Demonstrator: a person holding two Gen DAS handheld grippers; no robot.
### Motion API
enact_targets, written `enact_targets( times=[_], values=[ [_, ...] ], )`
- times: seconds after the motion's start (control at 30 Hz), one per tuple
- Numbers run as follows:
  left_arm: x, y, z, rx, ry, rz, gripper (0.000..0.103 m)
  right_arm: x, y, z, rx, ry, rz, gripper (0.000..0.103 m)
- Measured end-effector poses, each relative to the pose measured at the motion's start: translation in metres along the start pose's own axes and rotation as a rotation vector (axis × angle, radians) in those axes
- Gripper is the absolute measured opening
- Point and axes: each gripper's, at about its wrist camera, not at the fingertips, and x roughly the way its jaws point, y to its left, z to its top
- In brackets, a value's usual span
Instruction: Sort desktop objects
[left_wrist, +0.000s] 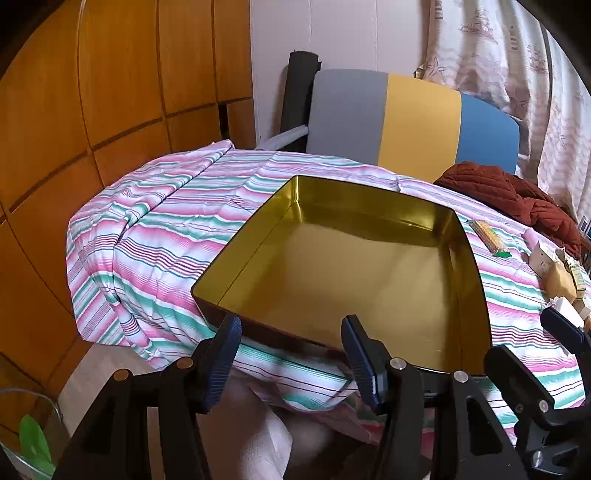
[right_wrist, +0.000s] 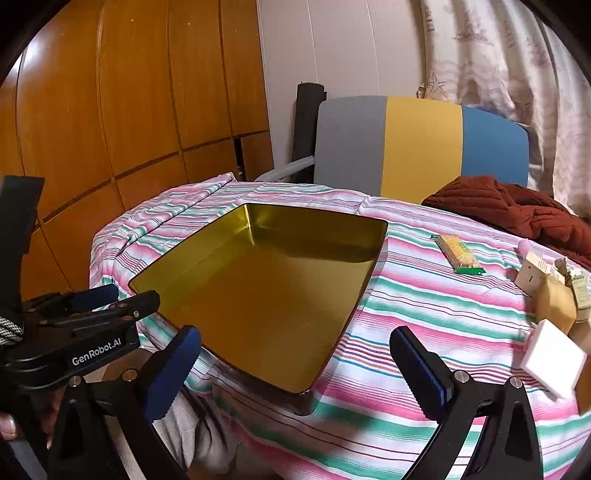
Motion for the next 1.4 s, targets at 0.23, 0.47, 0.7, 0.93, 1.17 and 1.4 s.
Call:
enact_targets(
  times=[0.23,0.47,0.7,0.93,1.17,1.4],
  values=[
    [0.004,0.000,0.001,0.006,0.018,0.002,0.058,0.002,0.002,-0.002,-0.008,0.004,0.001,0.103],
    [0.008,0.000,-0.004,0.014,0.016,0.016,0.058,0.001,0.003,-0.002,-0.007,0.016,-0.001,0.103],
    [0.010,0.000,-0.005,0.017,0.024,0.021,0.058,0.005,0.004,-0.003,-0.005,0.032,-0.004,0.103],
    [0.012,-0.002,-0.005,0.025,0.037,0.025,0.058,0.006,0.001,-0.004,0.000,0.040,-0.006,0.103],
    [0.014,-0.005,-0.005,0.025,0.054,-0.002,0.058,0.005,-0.008,-0.004,0.019,0.036,-0.025,0.103],
    [0.015,-0.015,-0.007,0.043,0.071,-0.035,0.058,0.002,-0.024,-0.007,0.049,0.033,-0.053,0.103]
  ],
)
